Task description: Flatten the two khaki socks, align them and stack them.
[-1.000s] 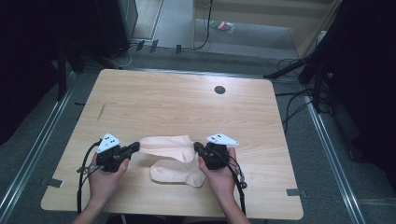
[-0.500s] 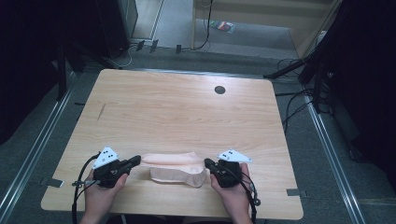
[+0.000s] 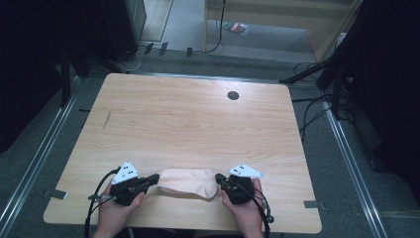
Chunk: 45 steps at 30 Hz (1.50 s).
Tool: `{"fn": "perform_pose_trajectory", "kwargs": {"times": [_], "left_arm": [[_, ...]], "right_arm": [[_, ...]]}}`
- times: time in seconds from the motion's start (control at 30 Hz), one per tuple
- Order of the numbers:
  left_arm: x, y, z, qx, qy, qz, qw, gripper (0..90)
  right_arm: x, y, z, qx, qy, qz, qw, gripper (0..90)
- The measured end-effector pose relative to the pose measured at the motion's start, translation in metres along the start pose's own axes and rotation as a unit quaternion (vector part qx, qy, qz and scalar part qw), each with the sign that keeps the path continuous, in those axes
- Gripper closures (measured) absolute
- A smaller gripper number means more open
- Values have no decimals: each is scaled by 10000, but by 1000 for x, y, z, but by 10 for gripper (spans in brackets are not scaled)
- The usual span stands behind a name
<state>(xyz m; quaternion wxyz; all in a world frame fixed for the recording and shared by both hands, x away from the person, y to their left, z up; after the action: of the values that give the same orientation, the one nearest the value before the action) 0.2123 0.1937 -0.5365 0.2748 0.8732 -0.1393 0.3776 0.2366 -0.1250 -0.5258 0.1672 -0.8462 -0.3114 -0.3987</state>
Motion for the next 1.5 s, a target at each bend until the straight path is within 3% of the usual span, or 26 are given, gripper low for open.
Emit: {"fn": "perform_pose_trajectory", "kwargs": {"times": [0.27,0.4,0.77,0.9,0.93,1.1,1.17,1.2,1.23,1.27,1.3,1.33,1.37,1.43,1.47,1.5], "left_arm": [[-2,2,2,48,3,93,9999,900],[-3,2,4,50,-89,122,9999,900],[-7,4,12,140,-310,208,9992,900],[-9,3,16,246,-405,289,9985,900],[-10,3,17,348,-424,395,9977,899],[-11,6,19,456,-475,609,9960,869],[-10,5,18,460,-421,567,9964,733],[-8,3,15,490,-251,474,9974,678],[-8,3,15,490,-251,474,9974,640],[-6,3,13,454,-137,416,9980,604],[-5,3,10,413,19,342,9986,604],[-2,7,5,470,344,433,9974,622],[-1,9,4,440,411,499,9969,649],[-1,12,6,360,408,526,9971,724],[-3,14,15,211,182,602,9978,755],[-5,15,22,230,64,643,9976,771]], "right_arm": [[3,0,0,-136,121,-74,9998,891],[2,0,3,-124,60,-132,9998,891],[-2,5,6,10,-238,52,9997,891],[-6,4,12,28,-395,13,9992,890],[-7,3,14,32,-439,-26,9990,887],[-8,1,17,11,-514,-81,9986,864],[-7,3,17,-40,-423,-29,9991,719],[-6,3,15,-45,-330,44,9994,681],[-6,3,15,-45,-330,44,9994,681],[-3,0,6,-1,-10,136,9999,663],[-3,0,6,-1,-10,136,9999,663],[2,-8,-1,103,251,125,9996,689],[4,-13,-2,211,340,71,9992,705],[5,-18,-1,316,362,35,9988,722],[4,-28,7,463,252,-60,9986,756],[3,-32,13,530,152,-134,9984,769]]}}
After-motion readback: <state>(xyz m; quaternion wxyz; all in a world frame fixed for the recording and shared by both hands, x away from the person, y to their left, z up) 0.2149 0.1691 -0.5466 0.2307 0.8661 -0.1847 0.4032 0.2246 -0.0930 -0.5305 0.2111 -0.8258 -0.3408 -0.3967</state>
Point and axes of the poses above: each handheld gripper's, and its own axes: z roughly forward along the jaws, x roughly out of its top, y roughly to its right, the point moved 1 cm from there along z, roughly forward along the jaws, and after that the axes turned 13 degrees about -z, right-handed, at the moved point
